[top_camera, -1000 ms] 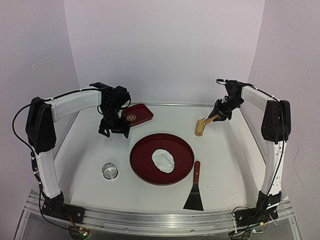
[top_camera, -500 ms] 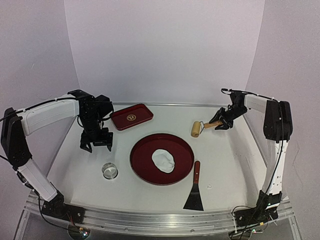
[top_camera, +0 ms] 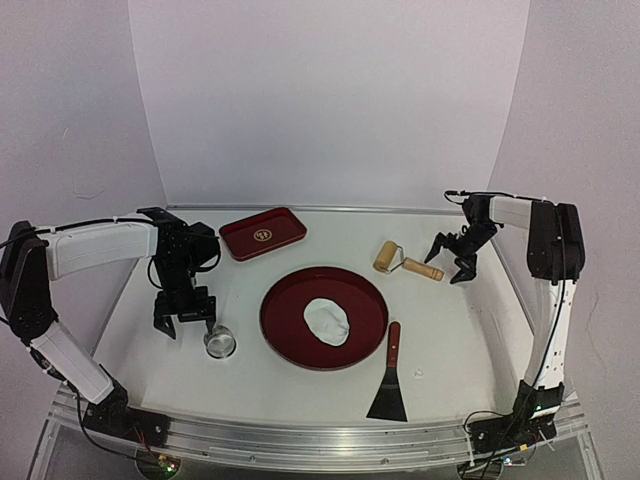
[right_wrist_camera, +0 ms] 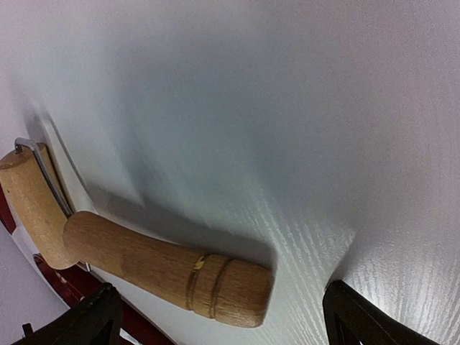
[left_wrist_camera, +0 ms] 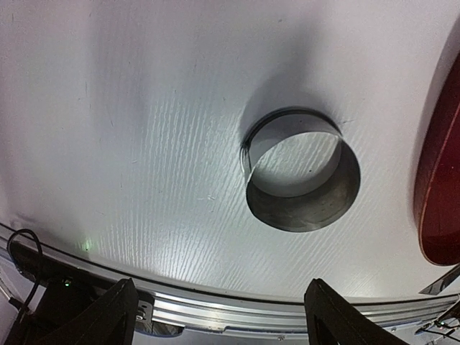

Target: Roll out the dumpling wrappers from the dough

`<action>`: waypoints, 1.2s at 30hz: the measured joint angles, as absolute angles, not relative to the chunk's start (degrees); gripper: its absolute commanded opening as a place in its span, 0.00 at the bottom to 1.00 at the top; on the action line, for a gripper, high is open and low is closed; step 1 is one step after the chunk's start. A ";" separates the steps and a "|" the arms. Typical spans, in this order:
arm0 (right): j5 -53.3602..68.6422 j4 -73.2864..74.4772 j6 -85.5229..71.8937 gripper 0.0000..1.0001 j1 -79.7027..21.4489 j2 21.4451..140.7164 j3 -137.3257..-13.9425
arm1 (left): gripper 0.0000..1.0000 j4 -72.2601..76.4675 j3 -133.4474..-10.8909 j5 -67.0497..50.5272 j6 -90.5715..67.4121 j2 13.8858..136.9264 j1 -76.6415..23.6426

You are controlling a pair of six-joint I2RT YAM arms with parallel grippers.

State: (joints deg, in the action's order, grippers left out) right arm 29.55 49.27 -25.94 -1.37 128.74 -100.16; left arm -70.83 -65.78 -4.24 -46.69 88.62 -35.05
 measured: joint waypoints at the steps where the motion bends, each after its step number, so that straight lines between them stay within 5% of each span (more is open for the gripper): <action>1: 29.05 49.45 -25.72 0.98 -1.37 128.70 -100.16 | 0.77 -70.54 -64.98 -4.53 -46.94 88.62 -35.05; 7: 24.39 52.23 -24.30 0.98 -1.37 127.63 -100.14 | 0.62 -67.06 -60.76 -5.99 -48.33 88.55 -35.05; 16: 18.31 56.34 -23.77 0.98 -4.03 115.68 -101.39 | 0.62 -61.76 -58.03 -6.11 -49.46 88.58 -35.03; 28: 18.26 58.04 -24.78 0.91 -41.41 117.08 -120.50 | 0.56 -62.69 -59.36 -2.17 -50.96 86.23 -30.80; 36: 18.83 57.91 -29.36 0.88 -52.05 129.59 -133.94 | 0.47 -59.18 -56.35 -3.08 -49.06 85.01 -30.70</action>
State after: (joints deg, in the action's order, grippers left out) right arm 18.83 57.91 -29.36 -52.05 129.59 -133.94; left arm -59.18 -56.35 -3.08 -49.06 85.01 -30.70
